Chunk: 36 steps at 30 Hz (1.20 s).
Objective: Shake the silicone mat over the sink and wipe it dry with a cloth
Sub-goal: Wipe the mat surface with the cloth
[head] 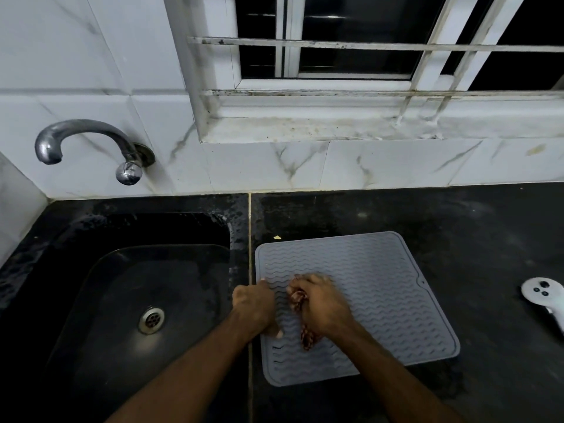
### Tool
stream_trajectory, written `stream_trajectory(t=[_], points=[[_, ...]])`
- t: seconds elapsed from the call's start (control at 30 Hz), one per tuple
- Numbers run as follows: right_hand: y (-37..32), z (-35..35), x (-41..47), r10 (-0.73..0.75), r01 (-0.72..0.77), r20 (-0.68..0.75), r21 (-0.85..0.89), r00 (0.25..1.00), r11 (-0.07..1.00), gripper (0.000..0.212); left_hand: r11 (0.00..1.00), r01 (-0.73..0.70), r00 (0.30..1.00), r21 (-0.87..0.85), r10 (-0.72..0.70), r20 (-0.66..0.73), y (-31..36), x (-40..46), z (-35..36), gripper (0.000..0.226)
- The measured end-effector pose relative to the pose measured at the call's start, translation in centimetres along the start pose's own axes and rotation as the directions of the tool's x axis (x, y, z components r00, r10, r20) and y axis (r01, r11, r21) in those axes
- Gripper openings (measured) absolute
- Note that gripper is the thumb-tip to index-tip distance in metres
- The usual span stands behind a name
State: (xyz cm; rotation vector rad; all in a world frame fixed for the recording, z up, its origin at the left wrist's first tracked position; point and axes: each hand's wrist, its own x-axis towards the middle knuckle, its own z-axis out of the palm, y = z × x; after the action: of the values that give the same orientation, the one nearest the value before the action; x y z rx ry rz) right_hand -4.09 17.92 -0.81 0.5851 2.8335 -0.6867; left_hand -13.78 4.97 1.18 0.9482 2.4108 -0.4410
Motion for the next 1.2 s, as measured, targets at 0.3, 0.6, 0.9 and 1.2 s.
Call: stream_trajectory(t=[0.3, 0.6, 0.9, 1.2], points=[[3.9, -3.5, -0.1, -0.02, 0.019, -0.035, -0.035, 0.999, 0.999, 0.046, 0.994, -0.026, 0.982, -0.102, 0.007, -0.187, 1.5, -2.8, 3.4, 0.126], [0.3, 0.3, 0.0, -0.251, 0.253, 0.037, -0.077, 0.967, 0.964, 0.042, 0.975, 0.032, 0.986, -0.221, -0.067, -0.153, 5.6, -5.3, 8.6, 0.131], [2.2, -2.1, -0.3, -0.299, 0.304, 0.059, -0.11, 0.952, 0.946, 0.033, 0.976, 0.112, 0.991, -0.188, -0.123, -0.045, 6.5, -5.4, 7.2, 0.145], [5.5, -6.6, -0.3, -0.074, 0.112, 0.236, -0.152, 0.969, 0.982, 0.021, 0.978, 0.155, 0.984, -0.141, -0.14, 0.113, 6.4, -4.9, 5.8, 0.147]])
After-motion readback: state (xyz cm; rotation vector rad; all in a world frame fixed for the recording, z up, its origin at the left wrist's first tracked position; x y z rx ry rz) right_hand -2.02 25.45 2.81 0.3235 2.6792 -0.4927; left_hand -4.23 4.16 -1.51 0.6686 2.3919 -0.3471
